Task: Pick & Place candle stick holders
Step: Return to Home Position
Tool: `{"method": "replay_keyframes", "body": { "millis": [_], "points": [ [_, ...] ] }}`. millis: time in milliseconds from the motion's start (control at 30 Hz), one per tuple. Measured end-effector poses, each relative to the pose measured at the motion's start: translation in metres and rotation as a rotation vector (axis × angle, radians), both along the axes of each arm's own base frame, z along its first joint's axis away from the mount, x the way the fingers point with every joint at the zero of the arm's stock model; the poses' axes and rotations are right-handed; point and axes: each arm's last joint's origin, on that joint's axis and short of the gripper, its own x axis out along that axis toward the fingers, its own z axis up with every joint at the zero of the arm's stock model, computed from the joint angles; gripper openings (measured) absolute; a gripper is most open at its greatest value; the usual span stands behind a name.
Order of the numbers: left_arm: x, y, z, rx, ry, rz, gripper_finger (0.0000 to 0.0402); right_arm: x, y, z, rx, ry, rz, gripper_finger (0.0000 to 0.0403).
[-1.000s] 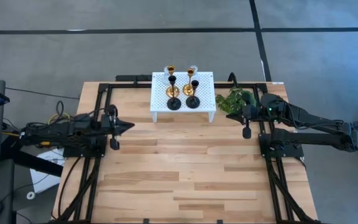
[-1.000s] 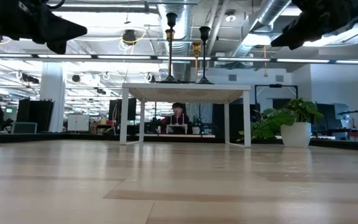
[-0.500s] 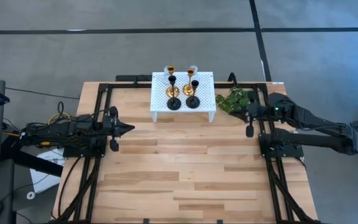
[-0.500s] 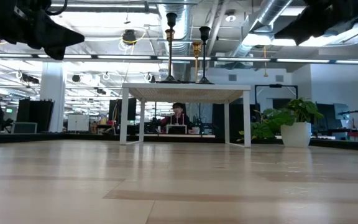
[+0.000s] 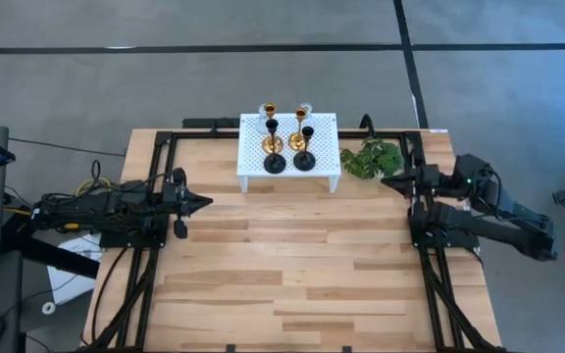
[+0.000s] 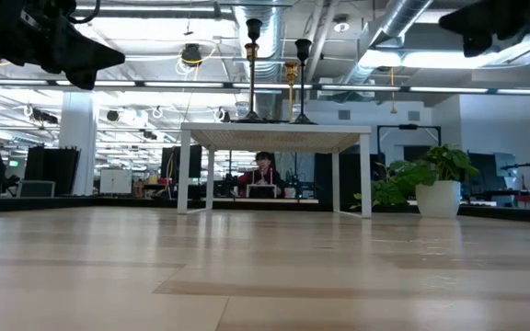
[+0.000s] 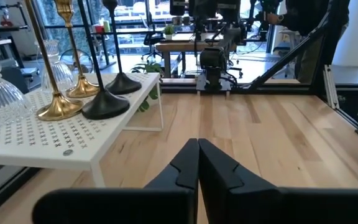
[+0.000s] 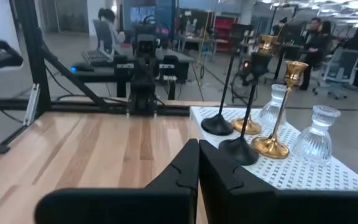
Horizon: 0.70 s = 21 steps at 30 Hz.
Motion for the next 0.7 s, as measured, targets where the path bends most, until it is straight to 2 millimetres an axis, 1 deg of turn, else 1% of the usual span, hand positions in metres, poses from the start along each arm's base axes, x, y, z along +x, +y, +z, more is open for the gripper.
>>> {"method": "replay_keyframes", "body": {
  "millis": [167,300,467,600,700],
  "points": [
    [0.000,0.000,0.000,-0.007,-0.001,-0.002,0.0005,-0.008,0.001,-0.013,0.017,-0.086,-0.059,0.0000],
    [0.000,0.000,0.000,-0.007,-0.001,-0.003,0.0006,-0.013,0.001,-0.024,0.068,-0.165,-0.129,0.0000],
    [0.000,0.000,0.000,-0.007,-0.001,-0.002,0.0005,-0.006,-0.004,-0.039,0.119,-0.167,-0.205,0.0000],
    [0.000,0.000,0.000,-0.006,-0.001,-0.002,0.0006,0.002,-0.007,-0.053,0.119,-0.171,-0.200,0.0000],
    [0.000,0.000,0.000,-0.006,0.000,-0.002,0.0006,0.004,-0.007,-0.057,0.104,-0.228,-0.192,0.0000]
  ]
}}
